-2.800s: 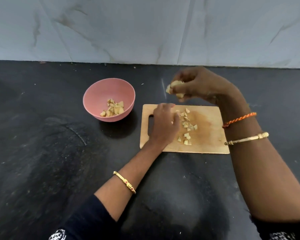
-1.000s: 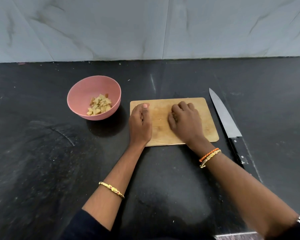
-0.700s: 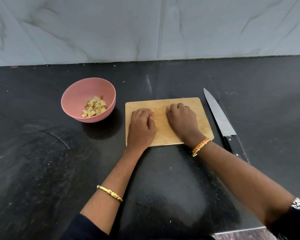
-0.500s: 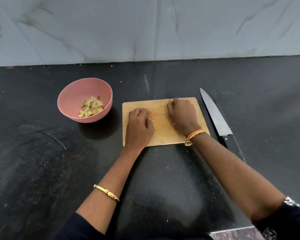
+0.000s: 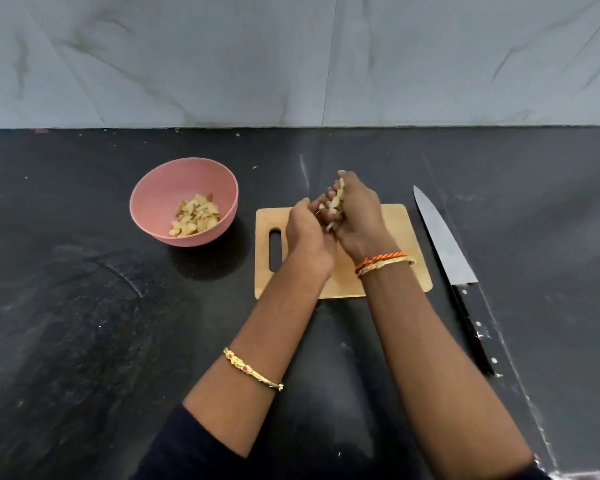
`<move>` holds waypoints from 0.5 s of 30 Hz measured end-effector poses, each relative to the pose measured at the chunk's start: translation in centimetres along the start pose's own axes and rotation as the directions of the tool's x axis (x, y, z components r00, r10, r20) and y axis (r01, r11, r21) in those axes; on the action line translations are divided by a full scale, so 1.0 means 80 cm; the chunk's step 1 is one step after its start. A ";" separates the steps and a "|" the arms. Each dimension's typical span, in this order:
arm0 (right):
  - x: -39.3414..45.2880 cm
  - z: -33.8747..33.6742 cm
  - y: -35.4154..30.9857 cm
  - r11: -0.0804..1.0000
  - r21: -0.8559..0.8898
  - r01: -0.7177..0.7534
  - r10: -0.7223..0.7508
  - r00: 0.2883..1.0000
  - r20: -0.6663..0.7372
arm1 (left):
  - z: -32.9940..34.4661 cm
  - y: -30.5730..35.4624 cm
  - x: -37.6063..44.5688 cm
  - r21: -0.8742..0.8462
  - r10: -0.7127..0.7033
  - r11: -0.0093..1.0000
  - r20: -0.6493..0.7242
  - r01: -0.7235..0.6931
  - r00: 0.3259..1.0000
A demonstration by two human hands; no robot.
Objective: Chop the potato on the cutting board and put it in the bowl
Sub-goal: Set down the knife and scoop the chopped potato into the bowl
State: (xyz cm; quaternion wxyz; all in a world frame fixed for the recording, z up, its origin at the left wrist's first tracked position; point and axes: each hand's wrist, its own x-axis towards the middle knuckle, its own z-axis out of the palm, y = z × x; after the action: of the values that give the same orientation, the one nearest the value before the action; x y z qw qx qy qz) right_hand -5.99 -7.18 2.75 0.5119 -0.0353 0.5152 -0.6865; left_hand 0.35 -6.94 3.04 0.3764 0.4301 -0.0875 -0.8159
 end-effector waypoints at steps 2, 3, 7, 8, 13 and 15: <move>-0.007 0.018 0.019 0.981 -0.117 0.153 -0.152 0.988 0.015 | -0.001 0.007 -0.006 -0.040 0.052 0.998 -0.058 -0.054 0.997; -0.009 0.027 0.026 0.968 -0.153 0.201 -0.196 0.980 0.047 | -0.003 0.014 -0.007 -0.060 0.087 0.994 -0.077 -0.091 0.993; -0.011 0.081 0.037 0.961 -0.204 0.189 -0.145 0.967 0.210 | -0.013 0.066 -0.018 -0.181 0.222 0.958 -0.032 -0.224 0.975; -0.012 0.101 0.038 0.964 -0.205 0.170 -0.117 0.961 0.250 | -0.016 0.082 -0.020 -0.207 0.268 0.940 -0.050 -0.272 0.962; -0.009 0.180 0.039 0.984 -0.174 -0.029 0.090 0.930 0.357 | -0.047 0.166 -0.016 -0.185 0.324 0.931 0.019 -0.315 0.946; -0.005 0.193 0.041 0.942 -0.336 0.000 0.134 0.916 0.377 | -0.063 0.193 -0.011 0.039 0.268 0.962 0.057 -0.270 0.962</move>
State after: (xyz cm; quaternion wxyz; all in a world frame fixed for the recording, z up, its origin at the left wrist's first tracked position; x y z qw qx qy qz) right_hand 5.26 -17.10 7.72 0.6156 -0.2399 0.5094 -0.5515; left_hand 12.88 -16.25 7.75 0.4713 0.4018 -0.1738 -0.7657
